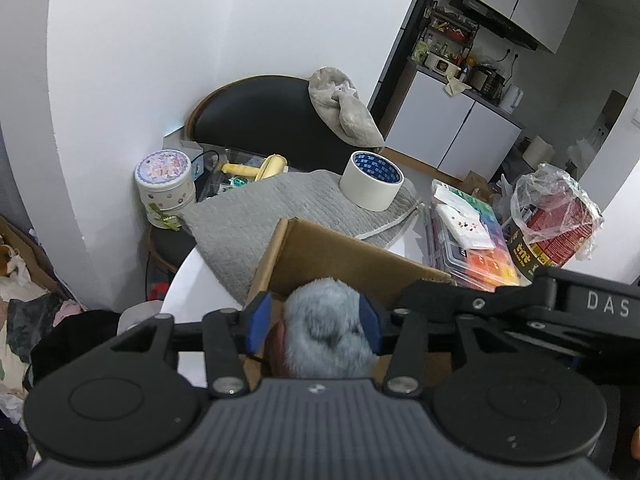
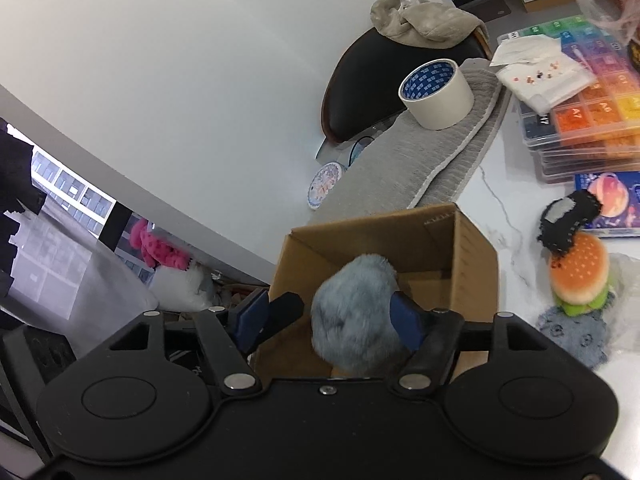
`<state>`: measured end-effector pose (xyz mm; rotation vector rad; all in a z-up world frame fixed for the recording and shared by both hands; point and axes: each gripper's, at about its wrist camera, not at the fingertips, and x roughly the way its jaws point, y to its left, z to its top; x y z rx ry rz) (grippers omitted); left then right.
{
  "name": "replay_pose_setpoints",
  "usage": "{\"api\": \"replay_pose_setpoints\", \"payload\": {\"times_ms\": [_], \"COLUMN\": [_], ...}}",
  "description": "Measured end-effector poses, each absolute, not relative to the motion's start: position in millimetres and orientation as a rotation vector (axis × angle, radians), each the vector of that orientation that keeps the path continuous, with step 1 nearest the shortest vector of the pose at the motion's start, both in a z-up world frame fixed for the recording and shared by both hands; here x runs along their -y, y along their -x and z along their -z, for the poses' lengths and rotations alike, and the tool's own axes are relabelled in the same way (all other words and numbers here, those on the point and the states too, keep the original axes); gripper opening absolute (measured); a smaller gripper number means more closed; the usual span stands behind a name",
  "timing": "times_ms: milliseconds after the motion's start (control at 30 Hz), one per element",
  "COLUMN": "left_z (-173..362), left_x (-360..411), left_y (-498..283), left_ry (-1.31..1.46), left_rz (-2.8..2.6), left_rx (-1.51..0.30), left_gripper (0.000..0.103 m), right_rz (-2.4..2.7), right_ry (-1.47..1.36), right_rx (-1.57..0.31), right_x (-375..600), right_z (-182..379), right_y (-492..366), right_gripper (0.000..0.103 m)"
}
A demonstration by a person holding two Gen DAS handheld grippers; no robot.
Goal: Organize soft objects
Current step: 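Open the right gripper to drop the plush into the box, then withdraw the right tool and reach toward the white bubble-wrap bundle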
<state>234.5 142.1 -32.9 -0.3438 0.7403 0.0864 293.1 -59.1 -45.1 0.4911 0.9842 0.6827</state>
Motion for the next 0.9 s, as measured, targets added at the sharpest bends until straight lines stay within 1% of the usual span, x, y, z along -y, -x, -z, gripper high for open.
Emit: {"api": "replay_pose_setpoints", "payload": {"times_ms": [100,167,267,533,600,700,900], "left_z": [29,27,23,21,22,24,28], "left_x": [-139,-137,-134,-116,-110,-97,-68], "left_y": [-227,-222,-214,-186,-178,-168,-158], "left_ry": [0.346,0.341,0.333,0.375,0.410,0.426,0.380], "left_rz": [-0.097,-0.112,-0.129,-0.192,-0.221,-0.260,-0.260], "left_rx": [-0.732,-0.726,-0.710,-0.672,-0.653,-0.634,-0.644], "left_gripper": [0.060,0.071,0.079,0.084,0.087,0.089,0.090], "right_rz": [-0.669,-0.656,-0.630,-0.574,-0.571,-0.588,-0.547], "right_ry": [-0.478,-0.463,-0.449,-0.402,-0.394,-0.373,-0.317], "right_rx": [-0.971,-0.961,-0.949,-0.917,-0.902,-0.871,-0.864], "right_x": [66,73,85,113,119,130,150], "right_z": [42,40,39,35,33,31,35], "right_y": [-288,-284,-279,-260,-255,-248,-239], "right_gripper": [0.078,0.080,0.085,0.094,0.100,0.103,0.103]}}
